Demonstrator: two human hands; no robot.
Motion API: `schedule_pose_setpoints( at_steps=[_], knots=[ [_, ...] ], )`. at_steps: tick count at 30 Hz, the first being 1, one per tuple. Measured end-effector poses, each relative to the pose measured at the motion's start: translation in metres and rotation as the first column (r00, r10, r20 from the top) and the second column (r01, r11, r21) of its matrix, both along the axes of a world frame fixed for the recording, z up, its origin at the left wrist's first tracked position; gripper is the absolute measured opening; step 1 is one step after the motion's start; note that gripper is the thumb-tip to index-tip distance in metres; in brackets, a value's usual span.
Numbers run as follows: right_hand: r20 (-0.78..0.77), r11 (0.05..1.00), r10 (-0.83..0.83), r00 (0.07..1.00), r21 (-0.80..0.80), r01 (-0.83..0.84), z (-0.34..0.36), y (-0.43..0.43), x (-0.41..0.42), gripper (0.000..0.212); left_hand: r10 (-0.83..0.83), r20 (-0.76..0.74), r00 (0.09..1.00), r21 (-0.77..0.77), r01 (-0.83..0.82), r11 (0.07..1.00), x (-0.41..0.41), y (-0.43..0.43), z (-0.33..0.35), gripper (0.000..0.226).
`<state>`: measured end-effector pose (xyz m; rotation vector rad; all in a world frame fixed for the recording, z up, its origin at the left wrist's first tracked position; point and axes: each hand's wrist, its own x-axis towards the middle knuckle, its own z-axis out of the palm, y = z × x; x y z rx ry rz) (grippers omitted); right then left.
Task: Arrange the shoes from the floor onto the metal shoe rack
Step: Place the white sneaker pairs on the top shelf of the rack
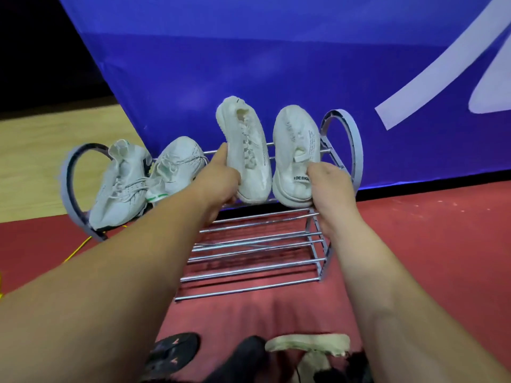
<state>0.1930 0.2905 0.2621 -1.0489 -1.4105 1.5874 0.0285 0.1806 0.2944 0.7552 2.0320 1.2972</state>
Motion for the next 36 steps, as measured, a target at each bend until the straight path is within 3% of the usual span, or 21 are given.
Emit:
schedule_pose_setpoints(
  at_steps=[4, 8, 11, 15, 19, 28, 32, 36],
  knots=[
    [0.199, 0.982, -0.005, 0.980, 0.188, -0.033, -0.009, 0.017, -0.003, 0.029, -0.003, -0.395, 0.919, -0.257, -0.107, 0.961, -0.004, 0.012, -0.023, 0.051],
    [0.362, 0.943, -0.082, 0.929, 0.329, -0.045, -0.017, 0.017, -0.011, 0.036, -0.059, -0.447, 0.893, -0.268, -0.071, 0.961, 0.004, 0.009, -0.051, 0.079],
    [0.538, 0.927, -0.093, 0.838, 0.355, -0.125, -0.020, 0.012, -0.011, 0.067, -0.111, -0.530, 0.840, -0.279, -0.049, 0.959, 0.009, 0.004, -0.061, 0.094],
    [0.671, 0.906, -0.019, 0.741, 0.326, -0.271, -0.018, 0.011, 0.002, 0.090, -0.086, -0.583, 0.808, -0.256, -0.083, 0.963, 0.014, 0.002, -0.061, 0.066],
    [0.601, 0.907, 0.023, 0.799, 0.323, -0.269, -0.027, 0.016, 0.009, 0.098, -0.090, -0.553, 0.828, -0.210, -0.034, 0.977, 0.020, -0.001, -0.059, 0.054],
    [0.429, 0.922, 0.044, 0.902, 0.331, -0.202, -0.030, 0.018, 0.011, 0.065, -0.109, -0.502, 0.858, -0.114, 0.059, 0.992, 0.039, -0.022, -0.049, 0.053],
    [0.415, 0.912, 0.062, 0.908, 0.347, -0.221, -0.030, 0.016, 0.015, 0.069, -0.216, -0.587, 0.780, -0.216, 0.106, 0.971, 0.050, -0.026, -0.057, 0.051],
    [0.420, 0.900, 0.075, 0.904, 0.362, -0.243, -0.030, 0.017, 0.021, 0.069, -0.207, -0.626, 0.752, -0.259, 0.051, 0.965, 0.050, -0.023, -0.064, 0.053]
  ],
)
